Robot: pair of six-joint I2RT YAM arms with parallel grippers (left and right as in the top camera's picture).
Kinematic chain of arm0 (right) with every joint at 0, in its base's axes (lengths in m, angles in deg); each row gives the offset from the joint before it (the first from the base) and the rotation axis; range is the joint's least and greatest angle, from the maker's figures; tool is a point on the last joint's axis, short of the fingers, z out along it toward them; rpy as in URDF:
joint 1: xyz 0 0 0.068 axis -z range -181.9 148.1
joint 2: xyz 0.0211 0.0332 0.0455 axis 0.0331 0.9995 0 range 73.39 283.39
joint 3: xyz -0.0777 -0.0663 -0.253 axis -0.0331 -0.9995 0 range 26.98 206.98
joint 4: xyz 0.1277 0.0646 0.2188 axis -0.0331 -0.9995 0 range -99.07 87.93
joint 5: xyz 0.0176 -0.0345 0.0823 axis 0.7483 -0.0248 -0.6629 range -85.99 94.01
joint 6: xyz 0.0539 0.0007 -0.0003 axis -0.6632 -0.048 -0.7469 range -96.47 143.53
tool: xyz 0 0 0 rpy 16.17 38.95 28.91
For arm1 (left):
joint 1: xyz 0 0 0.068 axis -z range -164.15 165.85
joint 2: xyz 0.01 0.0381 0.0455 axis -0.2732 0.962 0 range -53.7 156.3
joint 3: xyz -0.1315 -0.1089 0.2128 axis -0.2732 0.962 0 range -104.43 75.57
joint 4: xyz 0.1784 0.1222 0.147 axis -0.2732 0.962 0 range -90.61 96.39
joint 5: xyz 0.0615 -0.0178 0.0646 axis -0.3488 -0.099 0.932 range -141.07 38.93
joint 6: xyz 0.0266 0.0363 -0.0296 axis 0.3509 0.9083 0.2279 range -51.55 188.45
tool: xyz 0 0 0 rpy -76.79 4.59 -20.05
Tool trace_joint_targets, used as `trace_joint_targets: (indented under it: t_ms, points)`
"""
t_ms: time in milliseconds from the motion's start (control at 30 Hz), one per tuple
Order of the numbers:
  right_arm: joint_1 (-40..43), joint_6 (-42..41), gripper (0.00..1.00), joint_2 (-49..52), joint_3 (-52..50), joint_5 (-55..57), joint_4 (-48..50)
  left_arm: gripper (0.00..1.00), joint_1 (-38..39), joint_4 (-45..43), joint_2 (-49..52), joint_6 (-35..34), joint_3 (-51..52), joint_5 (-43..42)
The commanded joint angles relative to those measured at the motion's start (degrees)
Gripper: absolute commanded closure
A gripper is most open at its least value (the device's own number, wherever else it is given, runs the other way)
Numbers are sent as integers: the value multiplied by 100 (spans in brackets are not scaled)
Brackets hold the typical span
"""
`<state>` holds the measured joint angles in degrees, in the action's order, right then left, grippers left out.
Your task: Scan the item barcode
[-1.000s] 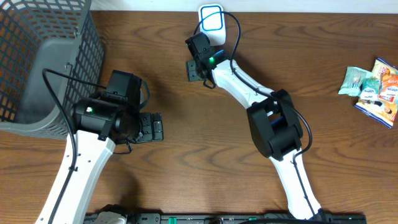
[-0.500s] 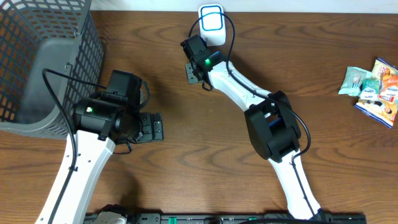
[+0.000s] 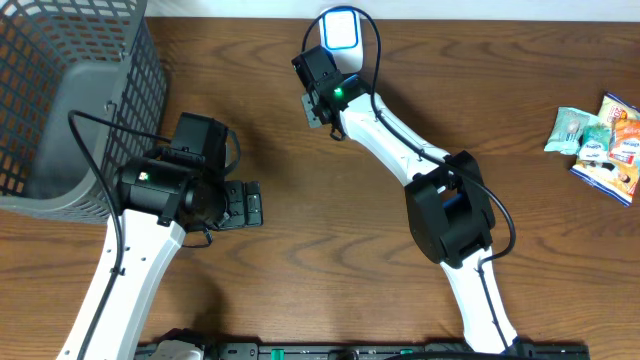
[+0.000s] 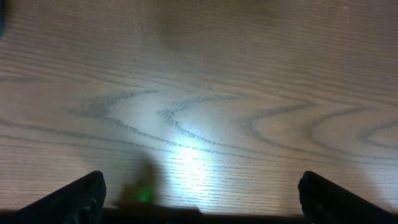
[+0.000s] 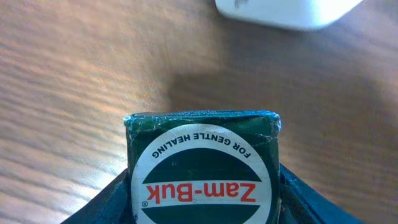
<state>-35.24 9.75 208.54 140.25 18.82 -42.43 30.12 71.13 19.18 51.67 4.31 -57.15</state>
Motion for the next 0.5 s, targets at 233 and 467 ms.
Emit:
trace_joint_targets:
  t_ms: [233, 467]
  points:
    - [-72, 103, 44, -55, -407, -149, -527, 3, -22, 13, 9, -48, -4, -50]
    - [-74, 127, 26, -55, -929, -166, -498, 2, -22, 15, 9, -48, -4, -50]
